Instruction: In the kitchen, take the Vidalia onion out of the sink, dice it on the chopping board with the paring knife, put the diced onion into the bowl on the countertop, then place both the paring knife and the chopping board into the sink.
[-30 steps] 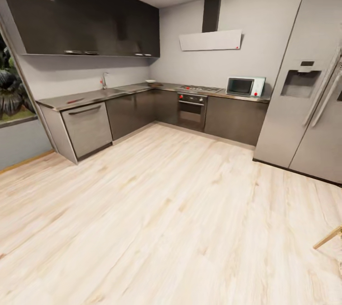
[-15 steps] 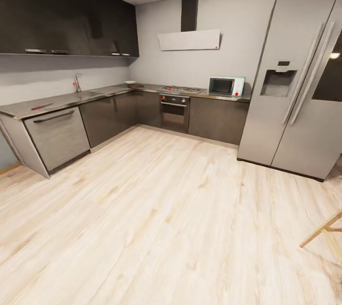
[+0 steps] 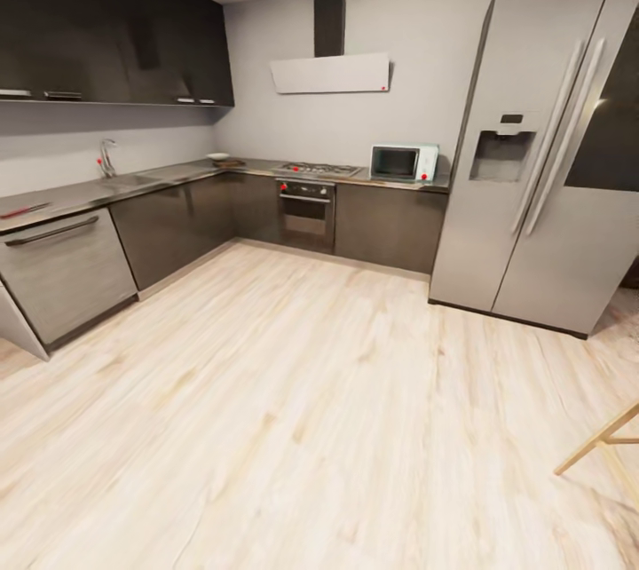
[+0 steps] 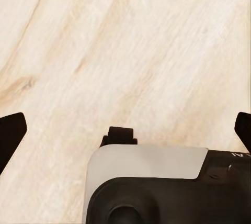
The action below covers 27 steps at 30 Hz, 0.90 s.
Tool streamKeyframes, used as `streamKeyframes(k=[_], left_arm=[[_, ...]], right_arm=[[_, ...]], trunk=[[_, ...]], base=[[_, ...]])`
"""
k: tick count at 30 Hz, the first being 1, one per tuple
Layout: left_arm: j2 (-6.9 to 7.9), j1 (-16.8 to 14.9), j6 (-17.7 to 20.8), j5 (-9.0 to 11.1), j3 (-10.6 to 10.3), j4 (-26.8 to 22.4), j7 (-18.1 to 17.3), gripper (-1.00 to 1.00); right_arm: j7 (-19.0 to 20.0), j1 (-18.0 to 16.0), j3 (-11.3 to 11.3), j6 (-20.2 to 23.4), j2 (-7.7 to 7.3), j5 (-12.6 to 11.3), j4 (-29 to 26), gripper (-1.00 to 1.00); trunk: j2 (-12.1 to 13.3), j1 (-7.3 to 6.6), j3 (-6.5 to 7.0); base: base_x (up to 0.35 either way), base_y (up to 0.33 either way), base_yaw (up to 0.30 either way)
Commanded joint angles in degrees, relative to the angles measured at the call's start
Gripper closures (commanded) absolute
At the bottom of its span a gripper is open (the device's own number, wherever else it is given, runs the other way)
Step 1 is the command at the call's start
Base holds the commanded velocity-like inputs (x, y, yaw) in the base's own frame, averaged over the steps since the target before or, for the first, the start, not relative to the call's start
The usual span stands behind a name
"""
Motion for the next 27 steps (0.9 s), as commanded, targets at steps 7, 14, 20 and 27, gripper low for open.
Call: streamKeyframes(k=[7,14,20,27], left_arm=[[-0.01,-0.01,-0.14,0.17,0.07,0.00,-0.03,-1.00],[-0.01,-0.01,-0.14,0.18,0.09,0.00,-0.03,-1.00],[-0.01,-0.01,-0.14,0.17,0.08,0.00,-0.03,-1.00],[-0.02,-0.01,-0.14,0.16,0.05,0.00,-0.03,-1.00]], right_arm=[[-0.17,-0.01,0.05,-0.10,0.00,0.04,-0.02,-1.00],[-0.17,-0.01,0.05,-0.10,0.00,0.04,-0.02,-1.00],[-0.17,-0.01,0.05,-0.10,0.00,0.04,-0.02,-1.00],[-0.17,-0.01,0.10,-0.10,0.00,0.04,-0.02,-1.00]], trunk=[[-0.02,0.03,-0.04],[-0.02,0.03,-0.04],[-0.02,0.03,-0.04],[-0.02,0.03,-0.04]], base=[[0.320,0.000,-0.088],[0.320,0.000,-0.098],[0.320,0.000,-0.119],[0.320,0.000,-0.125]])
